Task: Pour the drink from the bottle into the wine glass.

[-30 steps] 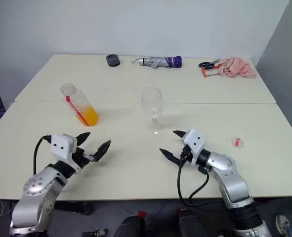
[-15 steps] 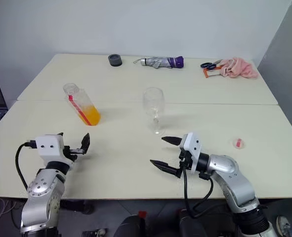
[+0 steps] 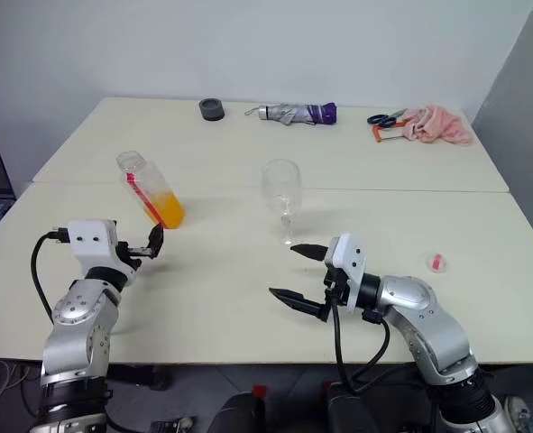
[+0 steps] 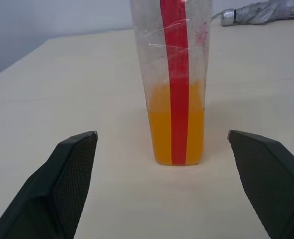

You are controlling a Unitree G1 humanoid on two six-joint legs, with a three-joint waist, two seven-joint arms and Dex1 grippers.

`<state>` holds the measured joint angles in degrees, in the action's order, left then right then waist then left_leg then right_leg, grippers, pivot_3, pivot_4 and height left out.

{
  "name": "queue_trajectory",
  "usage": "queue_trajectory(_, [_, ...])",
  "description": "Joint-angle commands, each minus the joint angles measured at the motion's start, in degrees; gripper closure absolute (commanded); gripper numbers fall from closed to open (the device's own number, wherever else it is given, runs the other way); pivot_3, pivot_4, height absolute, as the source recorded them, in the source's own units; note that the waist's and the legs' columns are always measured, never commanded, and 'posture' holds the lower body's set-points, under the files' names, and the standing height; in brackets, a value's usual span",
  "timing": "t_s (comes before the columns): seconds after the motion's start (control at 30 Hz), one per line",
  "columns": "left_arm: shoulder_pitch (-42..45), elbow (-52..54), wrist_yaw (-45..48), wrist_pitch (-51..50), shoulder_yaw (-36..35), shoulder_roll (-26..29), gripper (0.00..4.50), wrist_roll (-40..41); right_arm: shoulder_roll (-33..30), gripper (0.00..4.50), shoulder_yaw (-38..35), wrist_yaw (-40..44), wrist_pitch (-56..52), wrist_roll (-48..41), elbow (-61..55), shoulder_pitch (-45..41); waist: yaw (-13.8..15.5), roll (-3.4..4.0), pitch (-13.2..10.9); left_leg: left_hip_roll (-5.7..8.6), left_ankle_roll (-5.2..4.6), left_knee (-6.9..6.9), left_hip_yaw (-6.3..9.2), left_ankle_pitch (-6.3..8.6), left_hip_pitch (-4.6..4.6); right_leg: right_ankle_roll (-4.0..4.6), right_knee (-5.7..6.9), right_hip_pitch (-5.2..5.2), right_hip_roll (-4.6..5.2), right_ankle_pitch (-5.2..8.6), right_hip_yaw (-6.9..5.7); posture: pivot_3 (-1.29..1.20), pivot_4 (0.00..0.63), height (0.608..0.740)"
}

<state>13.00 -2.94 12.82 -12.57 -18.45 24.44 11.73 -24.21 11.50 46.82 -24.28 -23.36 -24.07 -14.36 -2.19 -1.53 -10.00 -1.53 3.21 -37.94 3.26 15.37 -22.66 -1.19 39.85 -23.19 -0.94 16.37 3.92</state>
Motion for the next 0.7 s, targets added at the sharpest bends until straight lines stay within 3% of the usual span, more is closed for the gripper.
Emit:
queue_trajectory(0.03, [3.55,-2.36,1.2,0.43,-0.9,1.97,0.0,0.56,-0.09,0.01,0.18,0.06,0.01,-0.38,-1.82,-1.9,0.02,0.0,0.0,0.0,0.0,0.0,0.01,0.0,-0.01,0.0,0.0,0.0,0.0,0.0,-0.01,0.0,0.15,0.74])
queue_trajectory(0.37, [11.83,-11.48,4.31,1.89,0.17,4.6,0.0,0.57,-0.56,0.01,1.65,-0.66,0.63,1.25,-2.8,-2.68,0.33,-0.01,0.0,-0.01,0.0,0.0,0.08,0.0,-0.05,0.01,0.02,0.0,0.01,-0.01,-0.09,0.0,0.15,0.74])
queue_trajectory(0.7, [13.98,-14.29,7.62,3.81,1.46,5.51,0.0,0.12,-0.66,0.01,1.86,-0.6,0.42,1.71,-3.34,-2.57,0.33,-0.01,0.0,-0.01,0.01,0.0,0.1,0.0,-0.05,0.01,0.02,0.0,0.02,-0.01,-0.11,0.0,0.15,0.74])
